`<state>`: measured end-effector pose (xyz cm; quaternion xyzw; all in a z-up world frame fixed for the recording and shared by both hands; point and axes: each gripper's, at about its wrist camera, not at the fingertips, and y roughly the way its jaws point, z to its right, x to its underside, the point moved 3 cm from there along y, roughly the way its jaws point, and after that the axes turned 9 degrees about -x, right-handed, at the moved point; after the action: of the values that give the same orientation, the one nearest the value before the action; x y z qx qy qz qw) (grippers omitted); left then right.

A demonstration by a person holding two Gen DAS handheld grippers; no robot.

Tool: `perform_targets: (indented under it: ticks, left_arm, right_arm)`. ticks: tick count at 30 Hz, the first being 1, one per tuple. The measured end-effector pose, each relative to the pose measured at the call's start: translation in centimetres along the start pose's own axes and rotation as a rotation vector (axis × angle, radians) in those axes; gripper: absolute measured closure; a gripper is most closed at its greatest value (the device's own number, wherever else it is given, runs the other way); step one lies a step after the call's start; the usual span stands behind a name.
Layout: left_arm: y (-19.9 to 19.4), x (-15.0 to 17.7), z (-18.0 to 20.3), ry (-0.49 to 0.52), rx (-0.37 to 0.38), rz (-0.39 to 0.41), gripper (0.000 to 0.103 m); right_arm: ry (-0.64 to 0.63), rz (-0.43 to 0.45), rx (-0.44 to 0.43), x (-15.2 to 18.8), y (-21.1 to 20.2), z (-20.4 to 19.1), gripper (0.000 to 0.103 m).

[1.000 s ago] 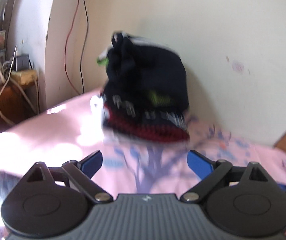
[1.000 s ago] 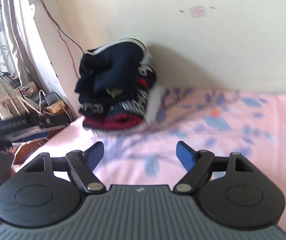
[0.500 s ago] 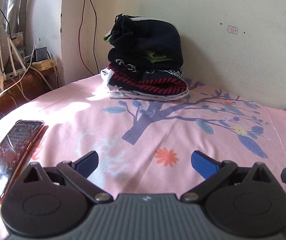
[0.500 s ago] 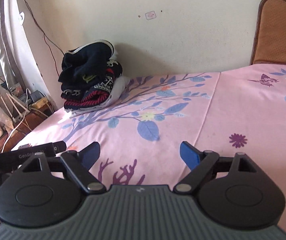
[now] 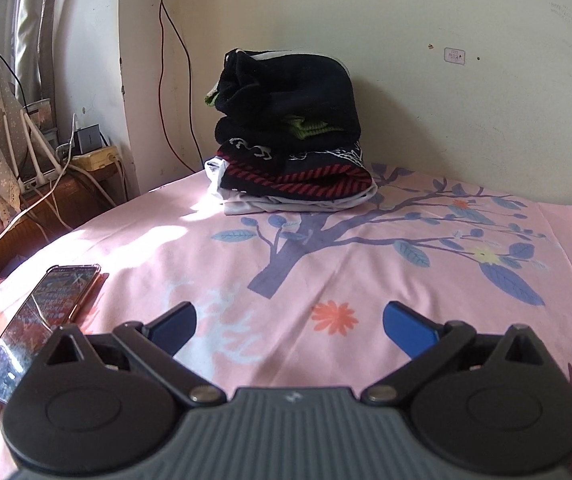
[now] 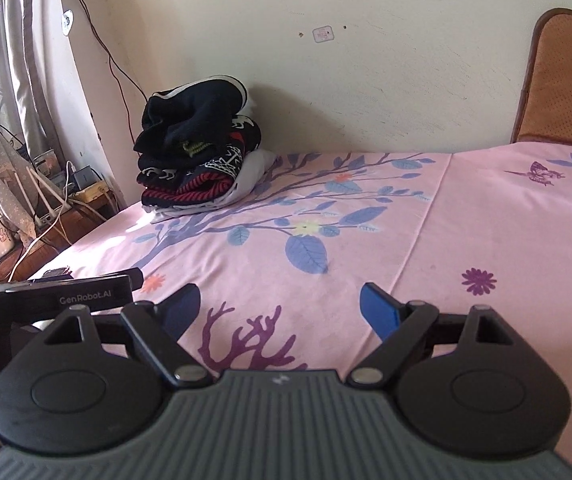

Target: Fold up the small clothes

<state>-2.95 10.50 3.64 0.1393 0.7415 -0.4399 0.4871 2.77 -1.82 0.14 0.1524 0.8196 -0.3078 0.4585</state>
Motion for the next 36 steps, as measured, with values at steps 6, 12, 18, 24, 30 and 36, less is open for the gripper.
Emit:
perform_targets:
  ticks: [6,12,18,24,30,36]
  left_arm:
    - [0.16,0.02,-0.12,-0.011,0.023,-0.008,0.000]
    - [0.13,0.08,0.01,-0.007,0.037,-0.008,0.000]
    - [0.19,0.08,0.08,-0.006,0.049,-0.013,0.000]
    - [0.41,0.09,-0.05,-0.016,0.057,-0.027,0.000]
    - [0.46,0.13,0.00,-0.017,0.058,-0.033,0.000]
    - [0.43,0.13,-0.07,-0.022,0.053,-0.030,0.000]
  right_arm:
    - [-0.004,0.000,-0.004,0.00,0.02,-0.09,0.014]
    - [0.004,-0.002,-0.007,-0.03,-0.03,-0.12,0.014]
    - [0.012,-0.004,-0.009,-0.07,-0.09,-0.13,0.014]
    - [0.017,-0.006,-0.014,-0.09,-0.08,-0.04,0.014]
    - [0.020,-0.006,-0.016,-0.09,-0.02,0.01,0.014]
    - [0.019,-0.006,-0.016,-0.09,-0.02,0.02,0.014]
